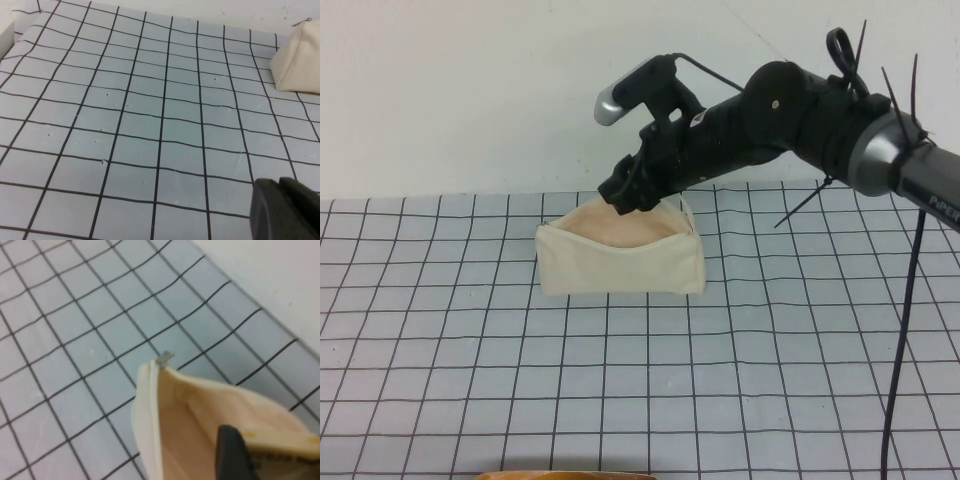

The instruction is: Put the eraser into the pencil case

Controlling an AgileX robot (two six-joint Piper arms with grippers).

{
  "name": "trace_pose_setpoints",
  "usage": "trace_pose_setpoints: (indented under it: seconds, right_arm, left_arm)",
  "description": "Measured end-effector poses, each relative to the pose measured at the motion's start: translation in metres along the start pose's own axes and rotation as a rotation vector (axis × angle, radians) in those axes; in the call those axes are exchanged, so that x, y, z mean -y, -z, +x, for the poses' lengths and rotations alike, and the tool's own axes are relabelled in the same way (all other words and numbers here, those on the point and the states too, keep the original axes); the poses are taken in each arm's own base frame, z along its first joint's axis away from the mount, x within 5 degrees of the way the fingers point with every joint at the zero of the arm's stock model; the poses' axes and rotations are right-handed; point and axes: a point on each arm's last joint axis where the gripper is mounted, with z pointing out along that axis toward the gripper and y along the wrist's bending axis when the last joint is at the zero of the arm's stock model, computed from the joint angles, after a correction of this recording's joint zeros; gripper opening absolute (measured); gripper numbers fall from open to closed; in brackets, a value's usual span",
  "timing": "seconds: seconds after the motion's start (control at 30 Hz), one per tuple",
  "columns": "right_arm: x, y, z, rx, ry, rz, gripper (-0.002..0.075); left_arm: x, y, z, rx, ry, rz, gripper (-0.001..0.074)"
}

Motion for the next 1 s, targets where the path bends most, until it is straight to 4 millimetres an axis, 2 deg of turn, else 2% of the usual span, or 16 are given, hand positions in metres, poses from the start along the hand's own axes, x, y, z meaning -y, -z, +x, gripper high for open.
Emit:
trace_pose_setpoints:
  seconds: [0.17,0.33,0.43,0.53,0.63,0.7,0.8,1.0]
  right_arm:
    - [0.001,0.0,-0.001,0.015,-0.003,0.011,0.0419]
    - [-0.002,0.003,-0.001,-0.005,-0.016,-0.012,0.0431]
    - [-0.006,0.018,-0.011,0.004,-0.017,-0.025,0.0402]
    - [-0.008,0.046,-0.027,0.03,-0.06,-0.03,0.0268]
    - [-0.006,0.085,-0.041,0.046,-0.093,-0.035,0.009]
    - [-0.005,0.116,-0.047,0.056,-0.094,-0.032,0.0039]
    - [-0.012,0.162,-0.048,0.08,-0.084,-0.005,0.0013]
    - [-0.051,0.234,-0.013,0.157,-0.02,0.064,0.0001]
  left_arm:
    - [0.0,0.0,0.0,0.0,0.0,0.0,-0.0003]
    - [0.0,0.0,0.0,0.0,0.0,0.0,-0.0003]
    - [0.0,0.0,0.0,0.0,0.0,0.0,-0.0003]
    - [0.0,0.0,0.0,0.0,0.0,0.0,-0.0003]
    - [0.0,0.0,0.0,0.0,0.0,0.0,-0.0003]
    - [0.0,0.0,0.0,0.0,0.0,0.0,-0.0003]
    - [0.0,0.0,0.0,0.0,0.0,0.0,-0.0003]
    - [0.0,0.0,0.0,0.0,0.0,0.0,-0.0003]
